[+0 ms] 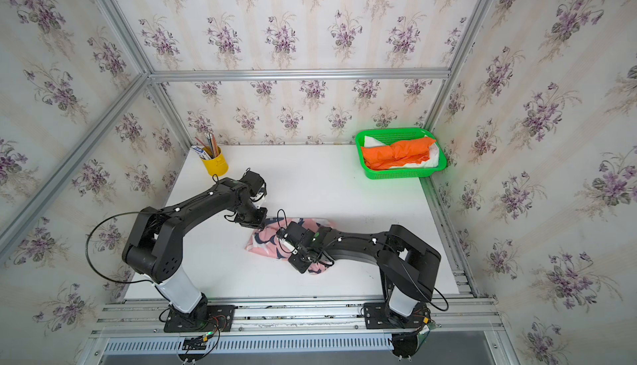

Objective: Roll up the shorts
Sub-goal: Roll the shorts at the center of the board.

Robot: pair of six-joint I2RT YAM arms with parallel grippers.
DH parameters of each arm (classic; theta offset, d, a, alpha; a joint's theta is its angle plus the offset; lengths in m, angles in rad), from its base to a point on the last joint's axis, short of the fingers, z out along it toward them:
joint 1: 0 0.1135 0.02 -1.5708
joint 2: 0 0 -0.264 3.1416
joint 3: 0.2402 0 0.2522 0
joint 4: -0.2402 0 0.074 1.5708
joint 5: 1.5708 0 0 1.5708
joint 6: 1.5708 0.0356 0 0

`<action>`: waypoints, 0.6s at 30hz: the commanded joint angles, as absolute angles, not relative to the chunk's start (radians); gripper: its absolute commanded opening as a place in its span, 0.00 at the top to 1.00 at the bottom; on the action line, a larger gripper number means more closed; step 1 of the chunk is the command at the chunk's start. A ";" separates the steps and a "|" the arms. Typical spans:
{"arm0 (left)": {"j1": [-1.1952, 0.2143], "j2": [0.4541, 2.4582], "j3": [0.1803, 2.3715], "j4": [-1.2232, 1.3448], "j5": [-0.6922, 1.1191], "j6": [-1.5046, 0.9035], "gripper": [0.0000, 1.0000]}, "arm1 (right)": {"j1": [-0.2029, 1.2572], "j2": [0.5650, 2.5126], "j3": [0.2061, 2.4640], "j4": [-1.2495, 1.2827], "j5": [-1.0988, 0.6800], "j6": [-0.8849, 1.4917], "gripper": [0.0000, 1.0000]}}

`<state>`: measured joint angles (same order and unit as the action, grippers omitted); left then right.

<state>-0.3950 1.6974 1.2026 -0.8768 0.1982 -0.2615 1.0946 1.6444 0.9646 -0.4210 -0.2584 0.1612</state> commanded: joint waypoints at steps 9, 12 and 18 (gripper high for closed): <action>-0.393 1.556 1.245 -1.002 0.137 -0.260 0.46 | 0.858 1.829 0.991 -0.157 -0.999 0.390 1.00; -0.394 1.529 1.239 -1.027 0.132 -0.265 0.36 | 0.787 1.938 1.020 -0.144 -1.041 0.382 1.00; -0.394 1.550 1.196 -1.007 0.137 -0.285 0.27 | 0.728 2.061 1.069 -0.196 -1.043 0.321 0.84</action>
<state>-0.3939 1.5311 1.2091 -1.0012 0.1413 -0.2687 0.7403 2.0369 1.0607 -0.1772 -1.0885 0.3584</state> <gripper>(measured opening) 0.729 0.139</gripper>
